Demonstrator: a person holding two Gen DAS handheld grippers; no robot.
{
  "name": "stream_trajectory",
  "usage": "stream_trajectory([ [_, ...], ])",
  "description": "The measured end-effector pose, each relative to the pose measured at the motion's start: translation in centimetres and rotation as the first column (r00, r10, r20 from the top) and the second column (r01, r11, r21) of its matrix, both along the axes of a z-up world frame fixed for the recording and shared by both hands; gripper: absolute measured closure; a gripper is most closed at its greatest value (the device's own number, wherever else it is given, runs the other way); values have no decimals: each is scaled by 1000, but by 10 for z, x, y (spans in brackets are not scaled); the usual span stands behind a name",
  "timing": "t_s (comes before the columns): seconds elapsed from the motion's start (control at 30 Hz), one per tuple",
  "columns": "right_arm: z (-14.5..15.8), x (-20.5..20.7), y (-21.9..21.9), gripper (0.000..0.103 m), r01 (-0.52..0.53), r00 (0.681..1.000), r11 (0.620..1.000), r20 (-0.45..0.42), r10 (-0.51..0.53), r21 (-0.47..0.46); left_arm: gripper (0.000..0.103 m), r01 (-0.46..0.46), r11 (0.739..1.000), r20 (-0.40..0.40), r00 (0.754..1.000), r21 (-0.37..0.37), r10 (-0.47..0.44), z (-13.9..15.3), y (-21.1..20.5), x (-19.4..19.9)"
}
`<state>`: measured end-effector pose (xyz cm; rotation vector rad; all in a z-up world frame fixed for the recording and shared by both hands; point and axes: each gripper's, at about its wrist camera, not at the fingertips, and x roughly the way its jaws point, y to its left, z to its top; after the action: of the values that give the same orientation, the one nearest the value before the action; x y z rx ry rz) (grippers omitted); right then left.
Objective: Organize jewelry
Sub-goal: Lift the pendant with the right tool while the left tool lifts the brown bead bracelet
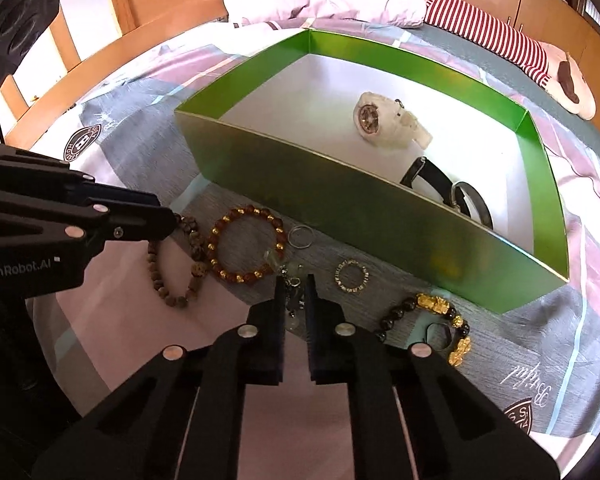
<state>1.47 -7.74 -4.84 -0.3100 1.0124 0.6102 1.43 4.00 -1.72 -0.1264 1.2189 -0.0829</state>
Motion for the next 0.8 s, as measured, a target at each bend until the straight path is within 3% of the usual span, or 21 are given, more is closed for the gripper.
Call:
stream_trajectory([
  [0.03, -2, 2, 2, 96, 4, 1000, 1000, -2, -4, -4, 87, -1, 1000, -6, 1000, 1, 1, -2, 0, 1],
  [0.13, -4, 5, -2, 96, 17, 1000, 1000, -15, -17, -8, 70, -10, 1000, -31, 999, 15, 11, -11, 0, 3],
  [0.23, -5, 5, -3, 96, 20, 1000, 1000, -16, -20, -9, 65, -5, 999, -60, 998, 36, 7, -23, -2, 6],
  [0.3, -5, 5, -3, 96, 21, 1000, 1000, -17, -21, -11, 53, 2, 998, -92, 996, 58, 3, -35, -5, 8],
  [0.5, -7, 8, -6, 96, 31, 999, 999, -22, -31, -16, 51, 32, 993, -117, 993, 110, -19, -52, -14, 13],
  [0.6, -6, 9, -7, 96, 34, 999, 999, -17, -34, -16, 84, 23, 995, -109, 994, 101, -12, -49, -13, 12],
  [0.63, -6, 10, -8, 96, 35, 999, 999, -15, -36, -15, 90, 21, 995, -105, 994, 95, -11, -47, -12, 12],
  [0.8, -2, 10, -9, 96, 43, 999, 999, -6, -43, -7, 91, 23, 997, -76, 997, 73, -17, -33, -15, 6],
])
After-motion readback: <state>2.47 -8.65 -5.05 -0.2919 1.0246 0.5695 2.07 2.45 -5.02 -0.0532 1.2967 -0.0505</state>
